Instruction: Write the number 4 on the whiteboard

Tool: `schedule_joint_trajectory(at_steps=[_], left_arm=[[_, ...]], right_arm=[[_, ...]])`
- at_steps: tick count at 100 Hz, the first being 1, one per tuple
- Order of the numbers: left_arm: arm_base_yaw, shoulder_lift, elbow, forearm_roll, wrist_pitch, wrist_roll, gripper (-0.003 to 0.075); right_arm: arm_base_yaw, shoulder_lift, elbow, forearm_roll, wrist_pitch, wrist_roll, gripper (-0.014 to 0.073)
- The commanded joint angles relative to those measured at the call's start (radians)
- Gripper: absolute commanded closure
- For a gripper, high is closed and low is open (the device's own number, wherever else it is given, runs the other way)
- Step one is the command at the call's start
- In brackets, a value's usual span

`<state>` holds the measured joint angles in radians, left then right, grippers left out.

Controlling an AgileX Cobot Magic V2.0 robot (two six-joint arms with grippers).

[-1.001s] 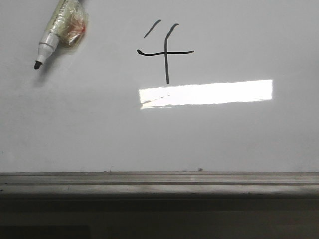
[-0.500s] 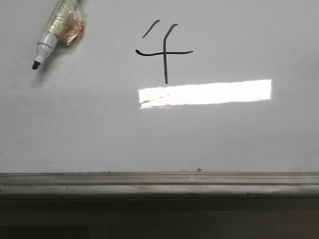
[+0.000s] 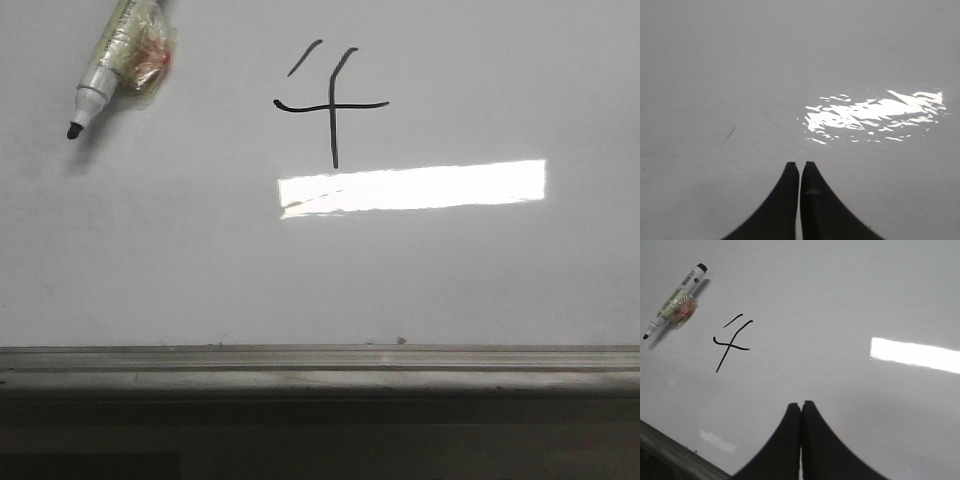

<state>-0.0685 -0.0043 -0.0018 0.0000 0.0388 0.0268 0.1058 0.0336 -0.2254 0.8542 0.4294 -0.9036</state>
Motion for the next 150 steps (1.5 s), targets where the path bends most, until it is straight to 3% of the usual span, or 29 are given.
schedule_joint_trajectory(at_steps=[1,27,33,41,52,65,75,99,120,150], left_arm=[[0.002,-0.028,0.027,-0.011,-0.07,-0.009,0.0741],[0.002,-0.028,0.027,-0.011,-0.07,-0.009,0.0741],[0.002,-0.028,0.027,-0.011,-0.07,-0.009,0.0741],[0.002,-0.028,0.027,-0.011,-0.07,-0.009,0.0741],[0.002,-0.028,0.027,-0.011,-0.07,-0.009,0.0741],[0.002,-0.028,0.027,-0.011,-0.07,-0.009,0.0741],[0.002,-0.028,0.027,-0.011,-0.07,-0.009,0.0741],[0.002,-0.028,0.027,-0.011,-0.07,-0.009,0.0741],[0.002,-0.028,0.027,-0.011,-0.07,-0.009,0.0741],[0.002,-0.028,0.027,-0.011,-0.07,-0.009,0.0741]], right_arm=[[-0.002,0.011,-0.027,0.027,-0.053,-0.003,0.0659],[-0.002,0.011,-0.027,0.027,-0.067,-0.003,0.0659],[-0.002,0.011,-0.027,-0.027,-0.109,-0.005,0.0659],[-0.002,0.022,-0.022,-0.2,-0.171,0.073,0.0659],[-0.016,0.047,0.0,-0.552,-0.237,0.349,0.0659],[-0.068,0.061,0.069,-0.777,-0.344,0.53,0.0659],[-0.112,0.057,0.13,-0.812,-0.429,0.54,0.0659],[-0.129,-0.038,0.256,-0.877,-0.429,0.593,0.0659],[-0.131,-0.064,0.254,-0.877,-0.368,0.606,0.0659],[-0.131,-0.064,0.254,-0.877,-0.45,0.606,0.0659]])
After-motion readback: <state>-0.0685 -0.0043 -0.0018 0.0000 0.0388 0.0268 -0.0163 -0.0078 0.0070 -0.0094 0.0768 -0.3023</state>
